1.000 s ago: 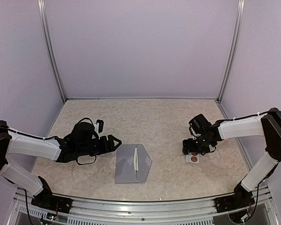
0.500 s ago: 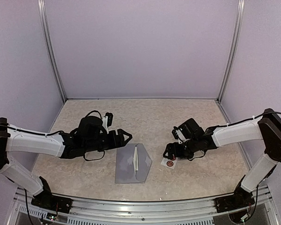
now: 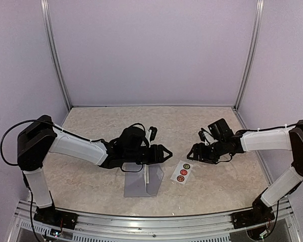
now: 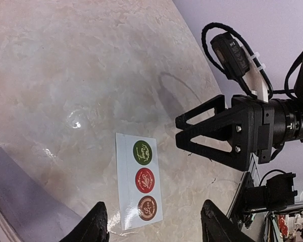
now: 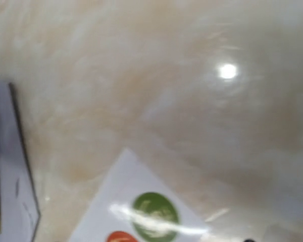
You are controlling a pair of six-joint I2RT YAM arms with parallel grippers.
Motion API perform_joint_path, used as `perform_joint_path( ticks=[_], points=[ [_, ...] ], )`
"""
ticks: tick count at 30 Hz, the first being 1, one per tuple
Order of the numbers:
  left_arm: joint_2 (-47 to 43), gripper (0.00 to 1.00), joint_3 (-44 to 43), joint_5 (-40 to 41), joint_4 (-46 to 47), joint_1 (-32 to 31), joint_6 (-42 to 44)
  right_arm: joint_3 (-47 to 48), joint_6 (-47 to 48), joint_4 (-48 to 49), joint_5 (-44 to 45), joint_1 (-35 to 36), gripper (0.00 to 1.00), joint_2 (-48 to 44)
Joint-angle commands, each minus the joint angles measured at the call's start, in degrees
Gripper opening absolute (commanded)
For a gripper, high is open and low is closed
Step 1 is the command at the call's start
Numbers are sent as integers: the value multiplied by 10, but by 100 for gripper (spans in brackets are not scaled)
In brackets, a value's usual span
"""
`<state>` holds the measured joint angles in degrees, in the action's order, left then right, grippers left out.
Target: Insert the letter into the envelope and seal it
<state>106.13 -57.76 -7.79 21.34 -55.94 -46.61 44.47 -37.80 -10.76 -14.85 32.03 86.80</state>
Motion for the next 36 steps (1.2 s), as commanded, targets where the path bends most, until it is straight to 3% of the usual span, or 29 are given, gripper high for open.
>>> perform_joint_path(
  ticks=[1,5,15,36],
  points=[
    [56,55,-42,-53,11,-6,4,-9,29,21,-59,-20,68,11],
    [96,48,-70,-75,4,-10,10,-14,27,38,-82,-27,61,29],
    [170,30,-113,-115,-7,-14,28,-25,22,63,-101,-29,55,68],
    [227,23,-120,-117,-40,7,38,-43,9,106,-155,-30,49,109]
  ],
)
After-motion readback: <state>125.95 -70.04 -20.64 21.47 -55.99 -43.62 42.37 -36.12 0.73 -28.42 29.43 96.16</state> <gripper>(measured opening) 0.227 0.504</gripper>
